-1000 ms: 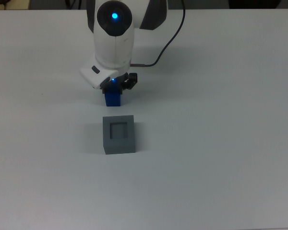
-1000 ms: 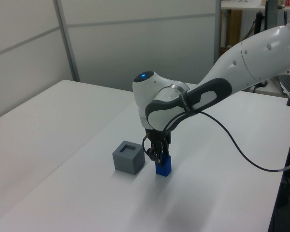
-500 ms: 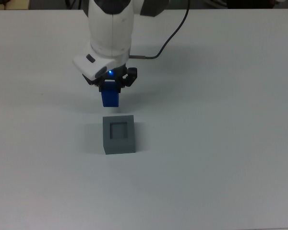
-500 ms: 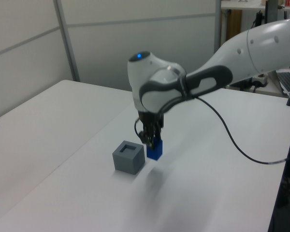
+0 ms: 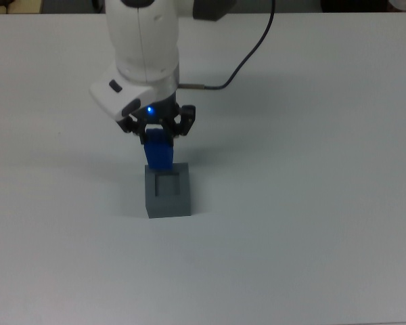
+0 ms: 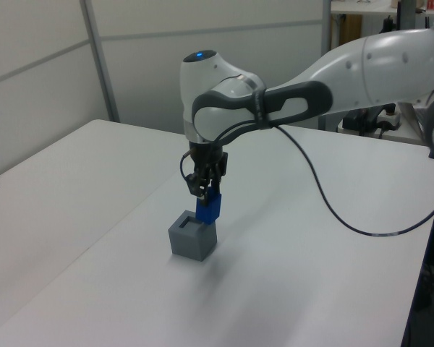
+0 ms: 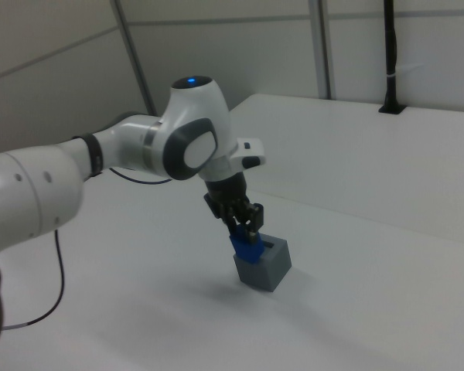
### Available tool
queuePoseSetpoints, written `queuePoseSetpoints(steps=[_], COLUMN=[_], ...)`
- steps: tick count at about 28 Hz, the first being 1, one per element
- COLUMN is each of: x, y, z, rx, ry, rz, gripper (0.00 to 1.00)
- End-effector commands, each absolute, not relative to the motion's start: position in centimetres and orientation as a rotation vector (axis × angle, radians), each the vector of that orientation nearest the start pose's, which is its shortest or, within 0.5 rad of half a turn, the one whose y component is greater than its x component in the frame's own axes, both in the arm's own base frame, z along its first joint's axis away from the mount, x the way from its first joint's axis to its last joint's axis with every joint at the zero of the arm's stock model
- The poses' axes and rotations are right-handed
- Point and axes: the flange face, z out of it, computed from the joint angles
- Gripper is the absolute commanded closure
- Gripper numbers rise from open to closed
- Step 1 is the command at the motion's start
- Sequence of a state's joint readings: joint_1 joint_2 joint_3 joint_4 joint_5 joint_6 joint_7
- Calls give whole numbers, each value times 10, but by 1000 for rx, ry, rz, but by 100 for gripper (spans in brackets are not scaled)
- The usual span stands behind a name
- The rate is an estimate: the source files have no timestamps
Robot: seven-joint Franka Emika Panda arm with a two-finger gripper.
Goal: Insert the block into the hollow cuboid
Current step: 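Lower the blue block into the cube's square opening, then open the gripper to release the block and raise it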
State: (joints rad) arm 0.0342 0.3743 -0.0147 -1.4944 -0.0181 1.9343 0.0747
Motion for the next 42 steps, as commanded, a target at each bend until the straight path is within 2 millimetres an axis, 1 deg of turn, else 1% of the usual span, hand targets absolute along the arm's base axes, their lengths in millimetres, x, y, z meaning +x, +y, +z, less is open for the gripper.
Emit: queuePoseSetpoints(steps=[1, 6, 10, 13, 18, 23, 26, 30, 36, 42], x=[704, 712, 713, 713, 713, 712, 712, 712, 714, 715], y=[13, 15, 16, 19, 22, 29, 29, 30, 29, 27], z=[450, 442, 443, 441, 438, 438, 438, 437, 433, 431], rx=[-3140, -3127, -3115, -3114, -3114, -3112, -3113, -3116, -3122, -3127], ry=[116, 153, 158, 151, 142, 122, 108, 90, -15, -171], rz=[-167, -224, -249, -244, -236, -235, -233, -234, -242, -243], gripper=[94, 93, 93, 86, 85, 85, 85, 80, 80, 80])
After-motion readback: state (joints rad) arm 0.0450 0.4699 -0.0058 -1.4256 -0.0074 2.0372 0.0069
